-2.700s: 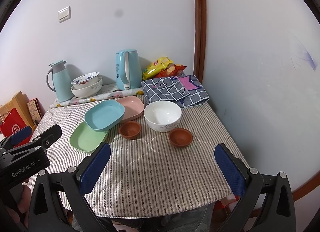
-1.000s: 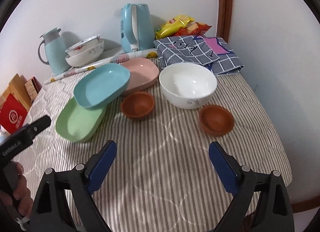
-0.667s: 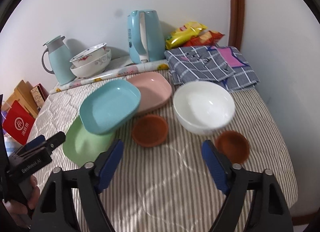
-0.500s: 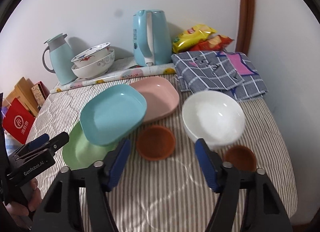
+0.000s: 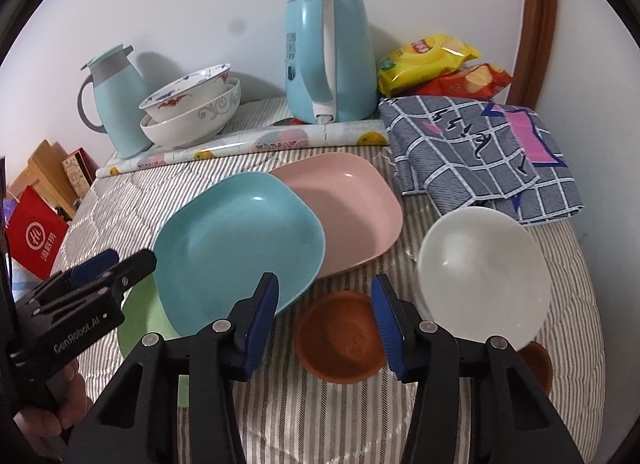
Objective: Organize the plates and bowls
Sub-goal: 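Move both tools forward to the rim of the light-blue plate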
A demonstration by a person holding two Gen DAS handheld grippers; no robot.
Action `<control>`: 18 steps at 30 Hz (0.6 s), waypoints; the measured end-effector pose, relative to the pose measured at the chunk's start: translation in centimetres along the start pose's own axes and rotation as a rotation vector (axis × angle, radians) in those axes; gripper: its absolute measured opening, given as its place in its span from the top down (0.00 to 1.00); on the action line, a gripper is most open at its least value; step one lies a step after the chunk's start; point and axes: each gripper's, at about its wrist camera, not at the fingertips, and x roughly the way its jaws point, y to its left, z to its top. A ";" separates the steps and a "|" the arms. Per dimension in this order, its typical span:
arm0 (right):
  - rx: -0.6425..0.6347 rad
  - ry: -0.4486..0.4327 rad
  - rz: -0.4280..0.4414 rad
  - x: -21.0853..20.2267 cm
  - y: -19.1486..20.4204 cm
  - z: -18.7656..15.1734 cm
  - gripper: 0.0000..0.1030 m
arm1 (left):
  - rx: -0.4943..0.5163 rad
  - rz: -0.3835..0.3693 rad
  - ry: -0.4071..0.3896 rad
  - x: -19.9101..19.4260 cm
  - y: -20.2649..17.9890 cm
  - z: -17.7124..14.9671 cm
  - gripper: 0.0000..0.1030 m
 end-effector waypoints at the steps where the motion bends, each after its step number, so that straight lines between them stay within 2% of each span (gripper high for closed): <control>1: 0.010 0.014 0.003 0.2 0.0 0.0 0.53 | 0.001 -0.008 0.000 0.3 0.0 0.2 0.41; 12: 0.040 0.087 0.001 2.5 0.1 0.1 0.53 | 0.028 -0.057 0.024 3.2 -1.2 1.5 0.42; 18: 0.042 0.112 -0.002 3.3 0.3 0.2 0.53 | 0.027 -0.077 0.048 4.5 -1.0 1.7 0.51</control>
